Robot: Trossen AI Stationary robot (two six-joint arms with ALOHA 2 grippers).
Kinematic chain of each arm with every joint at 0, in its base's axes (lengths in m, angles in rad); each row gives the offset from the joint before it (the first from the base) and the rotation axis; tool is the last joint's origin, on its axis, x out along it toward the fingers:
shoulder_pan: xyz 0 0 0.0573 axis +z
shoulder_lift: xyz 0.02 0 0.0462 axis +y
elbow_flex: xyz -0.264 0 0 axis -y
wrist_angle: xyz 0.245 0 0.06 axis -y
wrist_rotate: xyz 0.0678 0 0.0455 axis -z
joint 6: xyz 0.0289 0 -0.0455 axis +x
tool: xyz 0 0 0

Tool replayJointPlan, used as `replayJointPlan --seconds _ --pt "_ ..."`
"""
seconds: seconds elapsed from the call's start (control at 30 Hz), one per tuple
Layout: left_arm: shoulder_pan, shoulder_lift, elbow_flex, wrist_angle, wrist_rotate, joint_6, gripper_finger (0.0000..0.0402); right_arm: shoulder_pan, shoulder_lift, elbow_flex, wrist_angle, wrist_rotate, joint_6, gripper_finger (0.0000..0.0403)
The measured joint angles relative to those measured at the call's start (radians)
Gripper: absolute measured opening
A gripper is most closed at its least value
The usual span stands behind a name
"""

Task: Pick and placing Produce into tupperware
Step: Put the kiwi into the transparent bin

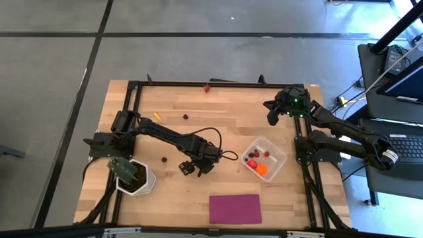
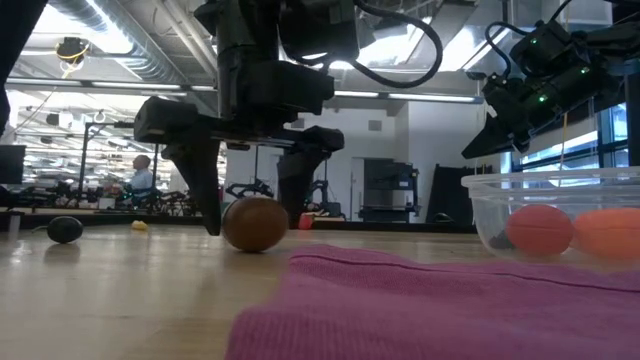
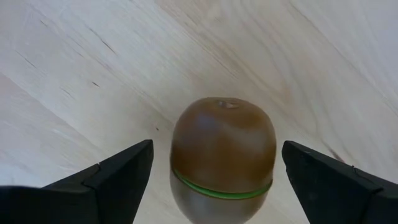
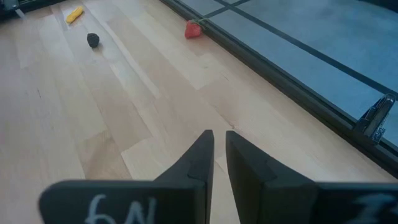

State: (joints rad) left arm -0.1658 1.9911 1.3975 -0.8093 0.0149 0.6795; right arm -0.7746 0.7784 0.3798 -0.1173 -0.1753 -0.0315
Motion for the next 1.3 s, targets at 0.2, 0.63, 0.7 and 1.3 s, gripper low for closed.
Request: replayJointPlan --seconds 0.2,0.63,0.7,1.3 --pt "0.0 0.0 0.0 0.003 -0.001 -0.019 0.0354 0.0 0.0 0.0 0.0 0.0 0.0 0.0046" --pt "0.0 0.0 0.0 0.016 -0.002 -0.023 0.0353 0.0 0.0 0.0 0.0 0.0 0.0 0.0046" --pt "0.0 0.0 0.0 0.016 -0.003 -0.023 0.035 0.0 0.0 0.0 0.0 0.0 0.0 0.0046" --pt "0.003 0.0 0.0 0.016 -0.002 -0.129 0.0347 0.0 0.0 0.0 0.0 0.0 0.0 0.0046"
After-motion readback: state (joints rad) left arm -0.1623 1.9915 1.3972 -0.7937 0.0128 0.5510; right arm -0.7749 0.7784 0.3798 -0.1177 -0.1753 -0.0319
